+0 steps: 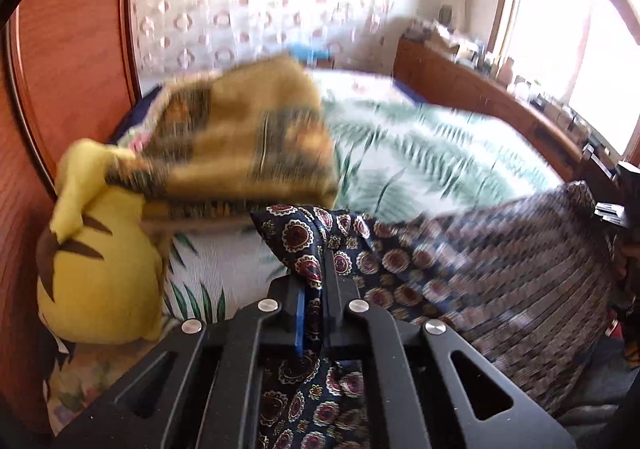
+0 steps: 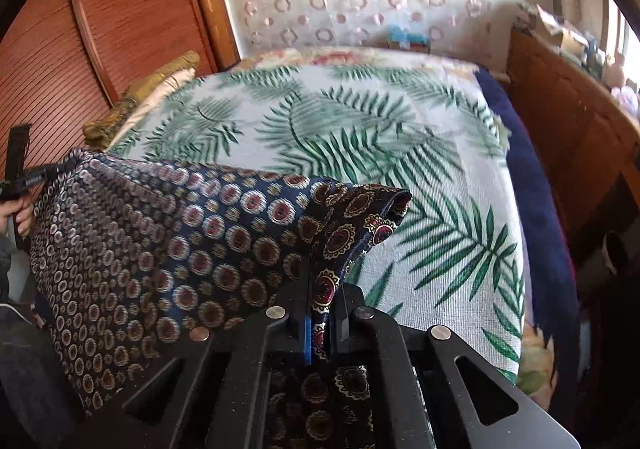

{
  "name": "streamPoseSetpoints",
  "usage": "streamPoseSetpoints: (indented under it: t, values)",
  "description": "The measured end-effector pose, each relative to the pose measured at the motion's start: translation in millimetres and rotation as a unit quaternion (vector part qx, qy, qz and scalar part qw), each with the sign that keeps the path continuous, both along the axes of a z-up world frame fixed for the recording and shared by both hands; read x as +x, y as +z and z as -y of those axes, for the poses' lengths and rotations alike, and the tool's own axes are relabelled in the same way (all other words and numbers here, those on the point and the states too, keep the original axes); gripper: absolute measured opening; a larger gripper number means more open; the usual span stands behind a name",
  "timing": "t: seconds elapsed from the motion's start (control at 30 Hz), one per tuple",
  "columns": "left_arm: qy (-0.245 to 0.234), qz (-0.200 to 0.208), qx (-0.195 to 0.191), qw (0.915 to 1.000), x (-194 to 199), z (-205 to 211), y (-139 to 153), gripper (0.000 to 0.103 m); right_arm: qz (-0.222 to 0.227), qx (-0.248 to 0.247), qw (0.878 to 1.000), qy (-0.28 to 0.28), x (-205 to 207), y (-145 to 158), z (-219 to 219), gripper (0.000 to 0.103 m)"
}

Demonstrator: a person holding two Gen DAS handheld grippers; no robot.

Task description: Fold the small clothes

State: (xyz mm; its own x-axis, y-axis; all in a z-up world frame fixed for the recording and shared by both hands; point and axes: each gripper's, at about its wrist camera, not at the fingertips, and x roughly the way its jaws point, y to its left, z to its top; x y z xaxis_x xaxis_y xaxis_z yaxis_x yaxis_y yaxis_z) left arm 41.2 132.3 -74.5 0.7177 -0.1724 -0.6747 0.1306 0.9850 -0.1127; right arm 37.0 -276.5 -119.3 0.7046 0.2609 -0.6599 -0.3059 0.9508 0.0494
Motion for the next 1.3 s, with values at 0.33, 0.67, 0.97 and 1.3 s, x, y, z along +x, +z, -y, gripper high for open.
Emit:
streamPoseSetpoints:
  t: [0.33,0.67,0.97,1.3]
  values:
    - [-0.003,0.145,-0.013,0.9893,-19.1,14.0,113.7,0.006,0.157,-0.005,0.988,-0.012,-59.7,111.4,11.7,0.004]
    - [0.019,0.198,-0.017,0.9798,59.7,8.4,169.3,0.006,0.246,-0.040,0.968,-0.035,-38.2,212.4,19.3,0.004]
    - [0.052,0.158,0.003,0.9860,130.4,-0.7,134.7,0.006,0.197,-0.071,0.974,-0.086,47.9,193.3,8.5,0.004]
    - [0.067,0.067,0.033,0.9950,178.1,-3.5,71.7,0.036,0.069,-0.069,0.987,-0.130,126.3,124.8,-0.6,0.035]
